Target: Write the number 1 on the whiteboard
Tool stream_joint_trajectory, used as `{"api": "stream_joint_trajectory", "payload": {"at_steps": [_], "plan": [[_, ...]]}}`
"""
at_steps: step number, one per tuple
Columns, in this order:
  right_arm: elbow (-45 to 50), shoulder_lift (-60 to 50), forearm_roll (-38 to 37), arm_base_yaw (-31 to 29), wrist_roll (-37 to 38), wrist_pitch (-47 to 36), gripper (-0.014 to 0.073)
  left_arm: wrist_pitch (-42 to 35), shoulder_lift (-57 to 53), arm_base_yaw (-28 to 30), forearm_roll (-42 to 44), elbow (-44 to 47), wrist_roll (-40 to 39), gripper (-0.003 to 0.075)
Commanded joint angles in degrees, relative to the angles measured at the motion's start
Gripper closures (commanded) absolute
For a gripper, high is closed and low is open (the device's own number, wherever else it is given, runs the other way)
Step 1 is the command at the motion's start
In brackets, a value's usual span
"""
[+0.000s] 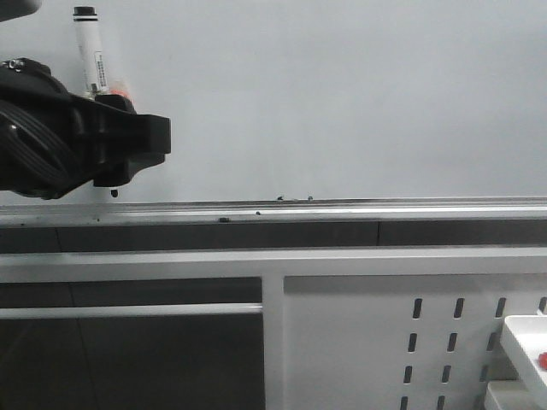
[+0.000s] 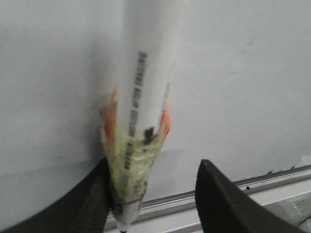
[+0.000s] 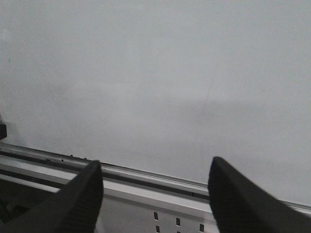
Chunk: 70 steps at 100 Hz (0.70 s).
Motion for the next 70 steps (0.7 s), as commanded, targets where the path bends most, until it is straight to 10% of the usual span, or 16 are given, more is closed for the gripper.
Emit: {"api": "stream_joint_trajectory", "payload": {"at_steps": [1, 30, 48, 70], "plan": [[-2.06, 0.80, -0.43, -0.09, -0.54, -3.99, 0.0172, -8.85, -1.15, -0.10, 0.86, -1.81, -0.34, 0.0444], [-2.06, 0.80, 0.70, -0.09, -0.54, -3.89, 0.0172, -7.60, -0.81, -0.10, 0.99, -1.81, -0.34, 0.0738], [-2.37, 0.80, 1.79, 3.98, -3.43, -1.08, 0.0187, -6.59, -2.16, -0.10, 2.89, -1.81, 0.27, 0.0740], [-7.94, 2.85, 13.95, 13.95, -26.42, 8.50, 0.0203, 9.86, -12.26, -0.43, 31.42, -2.11, 2.15, 0.0740]]}}
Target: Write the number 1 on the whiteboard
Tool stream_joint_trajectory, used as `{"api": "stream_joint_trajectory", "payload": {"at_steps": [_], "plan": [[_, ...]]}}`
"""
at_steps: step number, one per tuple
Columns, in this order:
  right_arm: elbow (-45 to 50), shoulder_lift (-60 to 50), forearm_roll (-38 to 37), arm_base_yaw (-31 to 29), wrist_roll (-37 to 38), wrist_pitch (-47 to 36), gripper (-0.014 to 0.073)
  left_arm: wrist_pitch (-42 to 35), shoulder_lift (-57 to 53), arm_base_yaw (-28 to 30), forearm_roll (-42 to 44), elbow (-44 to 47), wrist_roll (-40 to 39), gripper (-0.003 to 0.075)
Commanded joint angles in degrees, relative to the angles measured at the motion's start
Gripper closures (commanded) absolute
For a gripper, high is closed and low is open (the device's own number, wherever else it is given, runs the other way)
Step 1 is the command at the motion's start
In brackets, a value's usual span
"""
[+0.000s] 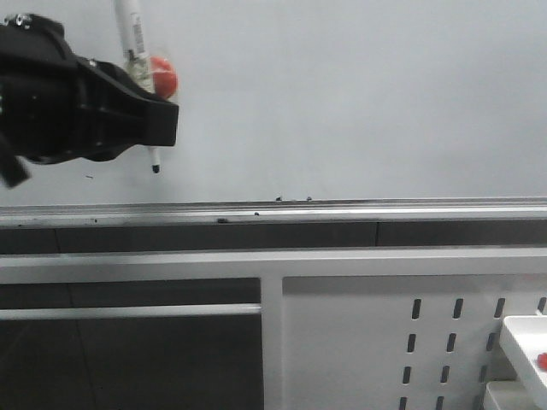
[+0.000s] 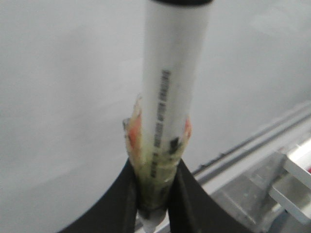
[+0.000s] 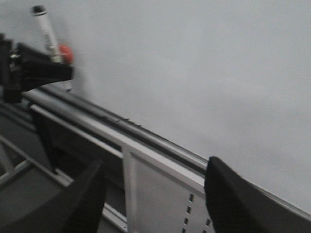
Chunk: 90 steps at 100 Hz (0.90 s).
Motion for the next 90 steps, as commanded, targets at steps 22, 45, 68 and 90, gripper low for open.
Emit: {"api": "stream_joint_trajectory", "payload": {"at_steps": [22, 45, 68, 90], "plan": [[-12.46, 16.11, 6.93, 10.90, -12.18, 2.29, 0.0203, 26.60, -16.61, -5.99, 29.76, -6.61, 0.43, 0.0740], [-23.35, 32.01, 4.14, 22.21, -13.23, 1.09, 0.0203, 40.71, -23.31, -11.98, 38.10, -8.59, 0.43, 0.0740], [-27.80, 40.85, 3.56, 31.28, -13.23, -5.61, 0.0202, 47.24, -25.77, -13.52, 40.03, -8.59, 0.43, 0.0740], [-27.80, 44.64, 5.75, 32.13, -13.23, -11.40, 0.0202, 47.24, -26.62, -13.52, 40.03, -8.59, 0.43, 0.0740]]}}
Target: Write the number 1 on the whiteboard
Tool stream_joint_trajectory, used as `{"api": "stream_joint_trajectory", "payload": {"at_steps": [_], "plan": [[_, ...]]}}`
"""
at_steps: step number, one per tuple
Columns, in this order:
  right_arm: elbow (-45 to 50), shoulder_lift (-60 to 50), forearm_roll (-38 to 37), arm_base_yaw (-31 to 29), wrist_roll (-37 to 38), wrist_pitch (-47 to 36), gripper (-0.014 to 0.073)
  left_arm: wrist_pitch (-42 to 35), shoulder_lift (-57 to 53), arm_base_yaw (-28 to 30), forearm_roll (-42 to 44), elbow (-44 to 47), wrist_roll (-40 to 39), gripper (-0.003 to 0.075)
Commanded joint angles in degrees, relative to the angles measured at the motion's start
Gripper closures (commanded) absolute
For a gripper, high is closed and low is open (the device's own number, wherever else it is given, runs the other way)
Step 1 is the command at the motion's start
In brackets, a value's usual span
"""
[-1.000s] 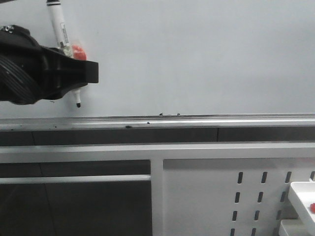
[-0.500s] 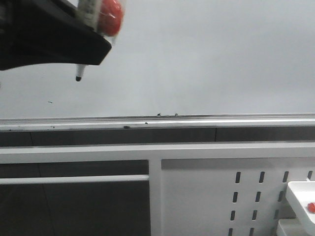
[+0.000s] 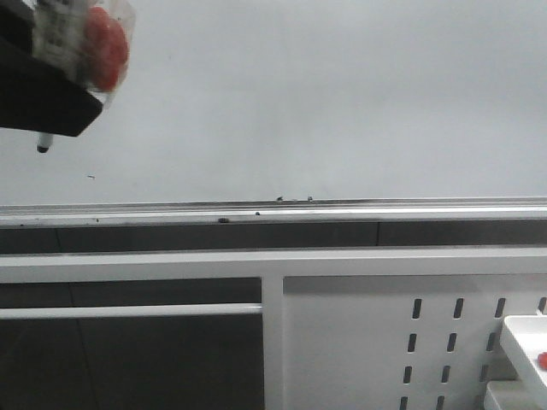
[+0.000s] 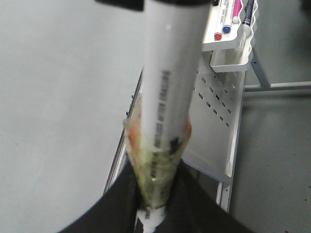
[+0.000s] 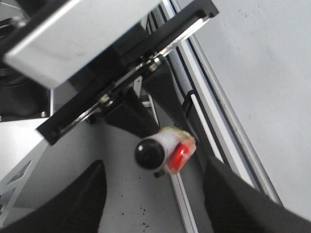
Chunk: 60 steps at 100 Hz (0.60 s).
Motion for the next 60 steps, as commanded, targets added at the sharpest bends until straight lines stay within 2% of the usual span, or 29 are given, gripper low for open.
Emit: {"api": "stream_joint_trajectory", "payload": {"at_steps": [1, 10, 60], "plan": [[-2.06, 0.06, 2.53, 0.17, -0.67, -6.41, 0.0202, -3.07, -0.73, -0.38, 0.49, -2.04, -0.16, 0.0740], [-2.06, 0.36, 4.64, 0.32, -0.67, -6.53, 0.0202, -3.07, -0.61, -0.38, 0.69, -2.04, -0.07, 0.0740], [-2.06, 3.09, 5.45, 2.34, -0.67, -9.01, 0.0204, -3.18, -0.61, -0.38, 1.93, -2.04, -0.07, 0.0740]]}}
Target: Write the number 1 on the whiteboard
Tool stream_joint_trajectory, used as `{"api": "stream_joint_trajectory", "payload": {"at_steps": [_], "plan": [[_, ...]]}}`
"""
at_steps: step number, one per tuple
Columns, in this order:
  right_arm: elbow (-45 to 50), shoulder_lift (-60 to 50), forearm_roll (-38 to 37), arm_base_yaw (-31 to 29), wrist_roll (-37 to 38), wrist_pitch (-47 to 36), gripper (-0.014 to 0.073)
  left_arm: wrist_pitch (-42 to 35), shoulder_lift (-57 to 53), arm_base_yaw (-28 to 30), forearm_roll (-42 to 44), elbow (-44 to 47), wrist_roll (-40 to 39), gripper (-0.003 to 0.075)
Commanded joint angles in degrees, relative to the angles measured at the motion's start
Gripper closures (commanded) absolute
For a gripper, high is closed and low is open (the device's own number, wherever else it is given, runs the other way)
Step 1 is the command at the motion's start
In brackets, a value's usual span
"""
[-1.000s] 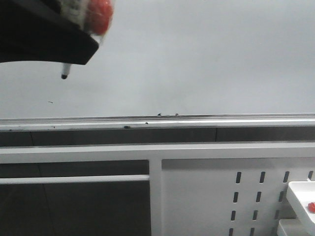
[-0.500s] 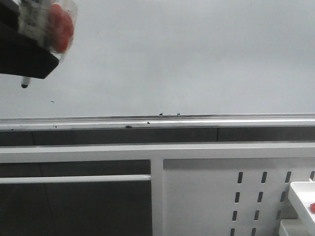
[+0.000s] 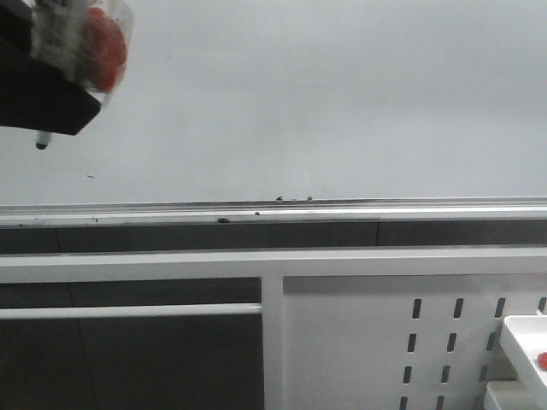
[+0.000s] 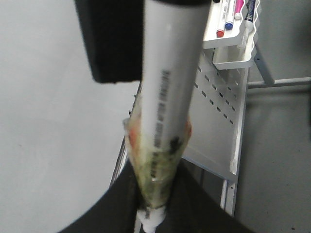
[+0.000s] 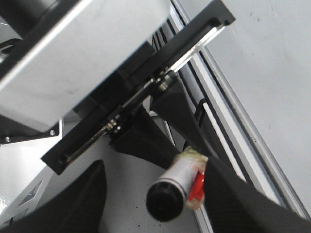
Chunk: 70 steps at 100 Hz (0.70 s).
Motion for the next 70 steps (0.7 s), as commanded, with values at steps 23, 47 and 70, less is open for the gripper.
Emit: {"api": "stream_joint_trajectory", "payload": {"at_steps": [23, 47, 70], "plan": [[-1.96, -0.83, 2.46, 0.04, -0.54, -4.80, 0.0325, -3.31, -0.61, -0.38, 0.44, -2.04, -0.16, 0.0740], [-1.96, -0.35, 2.89, 0.04, -0.54, -4.11, 0.0510, -3.31, -0.61, -0.38, 0.44, -2.04, -0.16, 0.0740], [-1.96, 0.80, 3.33, 0.04, -0.44, -3.06, 0.0669, -3.31, -0.61, -0.38, 0.44, -2.04, -0.16, 0.0740]]}}
